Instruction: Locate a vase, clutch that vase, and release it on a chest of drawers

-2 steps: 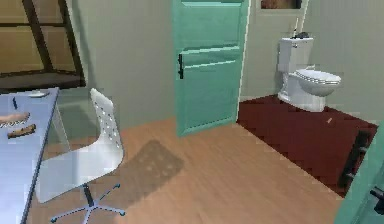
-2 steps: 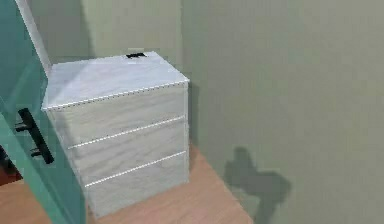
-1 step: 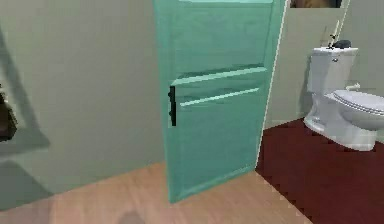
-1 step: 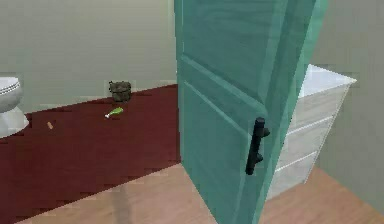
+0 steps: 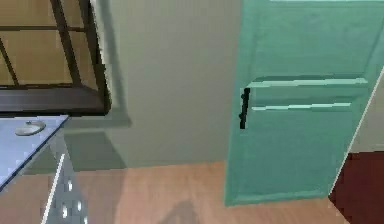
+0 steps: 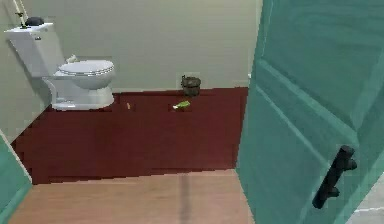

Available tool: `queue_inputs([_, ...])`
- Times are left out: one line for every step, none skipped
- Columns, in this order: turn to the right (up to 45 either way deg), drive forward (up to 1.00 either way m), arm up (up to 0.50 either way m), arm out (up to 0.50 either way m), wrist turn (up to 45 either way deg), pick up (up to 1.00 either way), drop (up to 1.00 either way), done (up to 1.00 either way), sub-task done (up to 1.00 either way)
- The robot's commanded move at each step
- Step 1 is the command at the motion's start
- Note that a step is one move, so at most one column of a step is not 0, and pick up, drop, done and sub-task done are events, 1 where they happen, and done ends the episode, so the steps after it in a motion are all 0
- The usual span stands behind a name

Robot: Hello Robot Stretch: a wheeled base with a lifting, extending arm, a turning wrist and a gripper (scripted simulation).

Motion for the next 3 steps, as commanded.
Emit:
queue_inputs([0.0, 0.5, 0.0, 0.0, 0.0, 0.0, 0.0, 0.0, 0.0])
queue_inputs([-45.0, 0.0, 0.0, 0.0, 0.0, 0.0, 0.0, 0.0, 0.0])
queue_inputs([-45.0, 0.0, 0.0, 0.0, 0.0, 0.0, 0.0, 0.0, 0.0])
